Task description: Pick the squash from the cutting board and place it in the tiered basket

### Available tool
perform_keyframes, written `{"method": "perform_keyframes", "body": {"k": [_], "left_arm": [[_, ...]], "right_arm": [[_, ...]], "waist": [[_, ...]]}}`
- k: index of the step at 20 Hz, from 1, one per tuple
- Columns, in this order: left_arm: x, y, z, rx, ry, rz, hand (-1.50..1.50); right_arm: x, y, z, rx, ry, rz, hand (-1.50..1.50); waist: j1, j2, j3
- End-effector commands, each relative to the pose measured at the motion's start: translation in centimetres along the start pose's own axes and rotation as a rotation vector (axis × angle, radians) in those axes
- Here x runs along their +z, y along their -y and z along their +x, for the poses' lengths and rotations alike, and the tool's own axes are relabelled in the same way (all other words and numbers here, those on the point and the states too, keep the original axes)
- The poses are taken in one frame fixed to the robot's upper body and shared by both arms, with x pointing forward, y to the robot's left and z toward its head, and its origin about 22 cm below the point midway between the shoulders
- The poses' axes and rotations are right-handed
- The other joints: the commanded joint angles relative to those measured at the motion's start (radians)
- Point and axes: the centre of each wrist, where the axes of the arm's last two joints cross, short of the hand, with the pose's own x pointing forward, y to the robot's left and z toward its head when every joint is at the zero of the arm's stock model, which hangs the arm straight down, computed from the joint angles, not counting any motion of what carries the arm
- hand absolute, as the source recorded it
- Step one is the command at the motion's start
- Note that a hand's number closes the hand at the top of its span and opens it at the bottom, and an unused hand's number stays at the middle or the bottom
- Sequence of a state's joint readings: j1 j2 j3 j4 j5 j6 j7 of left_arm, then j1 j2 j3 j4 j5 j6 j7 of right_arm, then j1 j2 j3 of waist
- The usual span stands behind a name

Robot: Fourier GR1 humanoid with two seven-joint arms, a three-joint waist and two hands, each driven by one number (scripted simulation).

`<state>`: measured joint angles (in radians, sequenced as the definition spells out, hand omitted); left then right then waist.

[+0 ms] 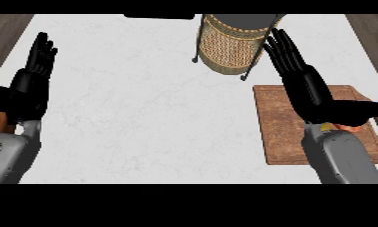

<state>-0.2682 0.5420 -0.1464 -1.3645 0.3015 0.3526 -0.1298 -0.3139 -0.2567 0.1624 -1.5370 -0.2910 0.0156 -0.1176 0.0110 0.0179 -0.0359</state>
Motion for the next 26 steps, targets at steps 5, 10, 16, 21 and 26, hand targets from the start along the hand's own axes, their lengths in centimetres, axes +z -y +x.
{"method": "perform_keyframes", "body": {"k": [5, 10, 16, 21, 26], "left_arm": [[3.7, 5.2, -2.7, 0.136, -0.106, -0.288, 0.00], [6.4, 8.5, -3.5, 0.198, -0.160, -0.406, 0.00], [6.5, 8.9, -5.7, 0.216, -0.176, -0.407, 0.00], [6.7, 8.5, -4.8, 0.185, -0.187, -0.403, 0.00], [7.0, 8.8, -5.4, 0.193, -0.195, -0.396, 0.00]], "right_arm": [[0.4, 9.4, -1.5, 0.100, -0.239, -0.254, -1.50], [4.4, 11.1, -7.4, 0.069, -0.294, -0.432, -1.50], [3.8, 14.8, -4.0, 0.358, -0.172, -0.327, -1.50], [2.5, 18.4, 3.7, 0.764, -0.369, -0.241, -1.50], [2.3, 19.4, 8.2, 1.116, -0.694, -0.007, -1.50]], "waist": [[0.000, -0.003, 0.036], [0.011, -0.007, 0.039], [-0.011, -0.016, 0.036], [-0.020, -0.027, 0.031], [-0.025, -0.026, 0.026]]}}
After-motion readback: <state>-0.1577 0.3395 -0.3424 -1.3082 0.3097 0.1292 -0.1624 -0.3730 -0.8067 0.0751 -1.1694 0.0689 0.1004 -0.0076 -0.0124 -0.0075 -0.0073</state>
